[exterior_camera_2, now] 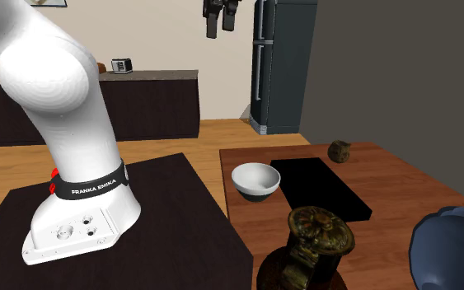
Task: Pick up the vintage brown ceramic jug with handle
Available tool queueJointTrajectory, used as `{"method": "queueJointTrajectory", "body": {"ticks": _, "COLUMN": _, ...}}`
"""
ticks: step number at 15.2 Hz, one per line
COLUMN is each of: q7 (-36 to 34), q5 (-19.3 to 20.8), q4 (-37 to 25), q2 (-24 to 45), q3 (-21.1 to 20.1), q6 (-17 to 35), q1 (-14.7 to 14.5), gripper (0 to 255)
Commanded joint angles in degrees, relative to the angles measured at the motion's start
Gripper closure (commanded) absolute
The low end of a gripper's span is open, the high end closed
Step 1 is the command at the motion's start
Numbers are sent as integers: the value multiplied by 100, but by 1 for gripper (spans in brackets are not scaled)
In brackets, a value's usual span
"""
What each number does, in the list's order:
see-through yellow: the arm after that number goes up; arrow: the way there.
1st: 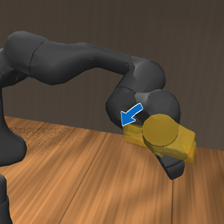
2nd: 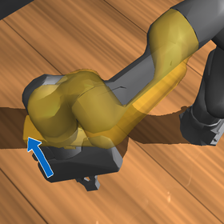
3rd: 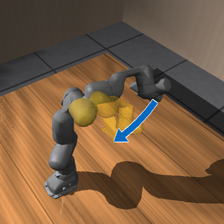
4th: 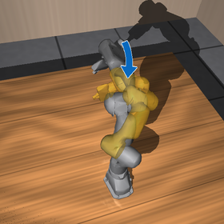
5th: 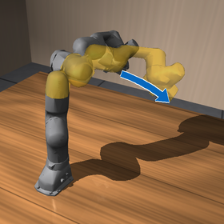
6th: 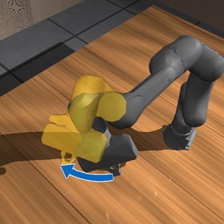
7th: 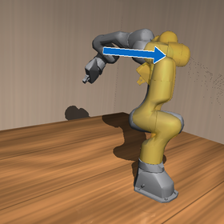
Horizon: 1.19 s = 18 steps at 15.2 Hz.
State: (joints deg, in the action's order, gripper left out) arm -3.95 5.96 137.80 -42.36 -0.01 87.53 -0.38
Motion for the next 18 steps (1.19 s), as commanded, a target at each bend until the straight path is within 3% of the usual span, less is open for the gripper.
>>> {"method": "queueJointTrajectory", "body": {"ticks": 1, "q7": 0, "q5": 0, "q4": 0, "q2": 0, "q3": 0, "q6": 0, "q1": 0, "gripper": 0}}
{"method": "queueJointTrajectory", "body": {"ticks": 10, "q7": 1474, "q5": 911, "q4": 1411, "q2": -485, "q3": 1149, "q6": 1270, "q1": 290, "gripper": 0}}
{"method": "queueJointTrajectory", "body": {"ticks": 18, "q7": 2797, "q5": 1853, "q4": 2040, "q2": 9, "q3": 2437, "q6": 2743, "q1": 649, "gripper": 0}}
